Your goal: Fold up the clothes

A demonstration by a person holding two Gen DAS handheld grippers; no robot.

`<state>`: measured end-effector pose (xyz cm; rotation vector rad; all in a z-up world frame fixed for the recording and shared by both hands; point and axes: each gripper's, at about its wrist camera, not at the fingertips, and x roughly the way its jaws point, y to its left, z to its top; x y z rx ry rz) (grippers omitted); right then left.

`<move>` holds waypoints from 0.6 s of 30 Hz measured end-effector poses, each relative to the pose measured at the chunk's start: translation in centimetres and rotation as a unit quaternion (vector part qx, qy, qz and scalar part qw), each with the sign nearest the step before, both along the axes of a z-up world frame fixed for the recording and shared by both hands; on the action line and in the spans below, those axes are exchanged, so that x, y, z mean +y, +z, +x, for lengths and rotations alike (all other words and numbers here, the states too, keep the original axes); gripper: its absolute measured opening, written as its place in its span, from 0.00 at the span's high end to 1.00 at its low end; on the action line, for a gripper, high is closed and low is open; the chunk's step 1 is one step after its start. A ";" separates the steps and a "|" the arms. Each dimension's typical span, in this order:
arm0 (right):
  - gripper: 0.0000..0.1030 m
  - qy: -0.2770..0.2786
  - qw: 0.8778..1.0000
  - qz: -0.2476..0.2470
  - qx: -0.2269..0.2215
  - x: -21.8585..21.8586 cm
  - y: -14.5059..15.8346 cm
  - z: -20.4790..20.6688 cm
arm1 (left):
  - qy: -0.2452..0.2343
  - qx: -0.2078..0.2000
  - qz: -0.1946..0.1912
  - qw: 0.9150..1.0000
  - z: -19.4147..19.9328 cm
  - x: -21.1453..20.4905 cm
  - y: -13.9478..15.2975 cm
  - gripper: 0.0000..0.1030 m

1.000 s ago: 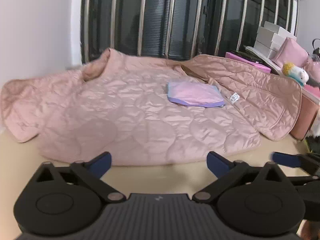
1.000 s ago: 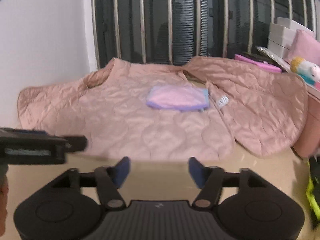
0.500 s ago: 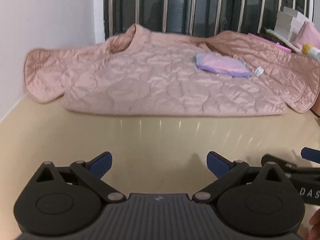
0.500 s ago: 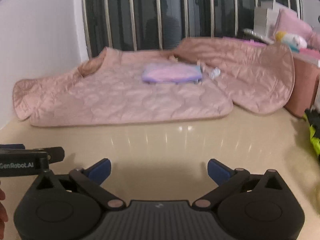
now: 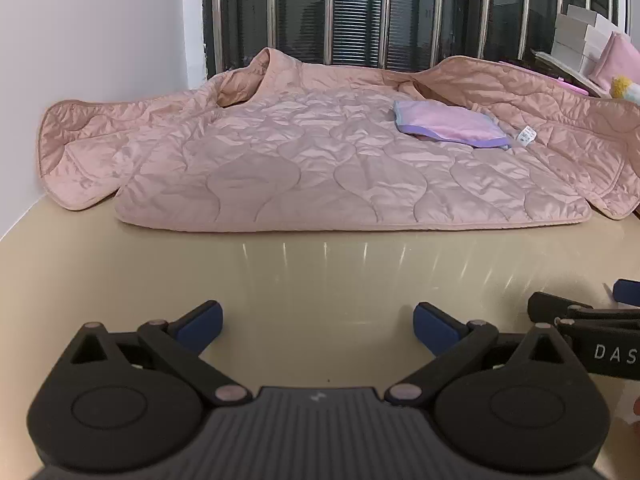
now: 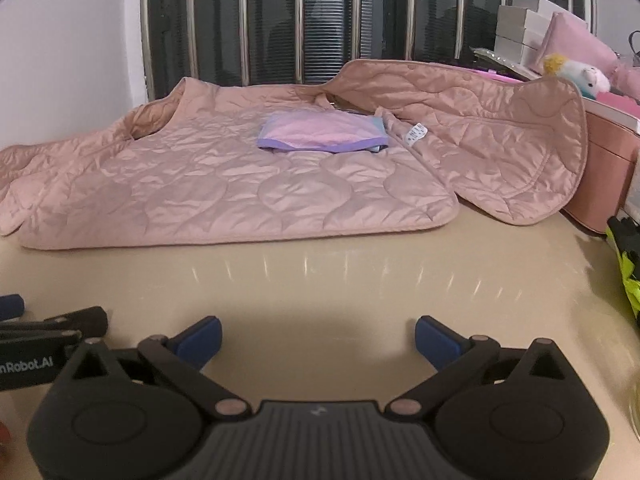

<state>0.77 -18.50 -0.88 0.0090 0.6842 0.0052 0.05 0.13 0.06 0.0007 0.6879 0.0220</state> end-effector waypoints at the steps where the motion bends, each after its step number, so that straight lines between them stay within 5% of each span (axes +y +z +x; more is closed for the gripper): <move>1: 0.00 0.000 1.000 -0.001 0.001 0.0 0.0 0.1 | 0.000 0.001 0.000 1.000 0.1 0.0 0.0 0.01; 18: 0.00 0.001 1.000 0.000 -0.003 0.3 0.1 -0.2 | -0.011 -0.001 0.000 1.000 -0.1 -0.5 -0.1 0.01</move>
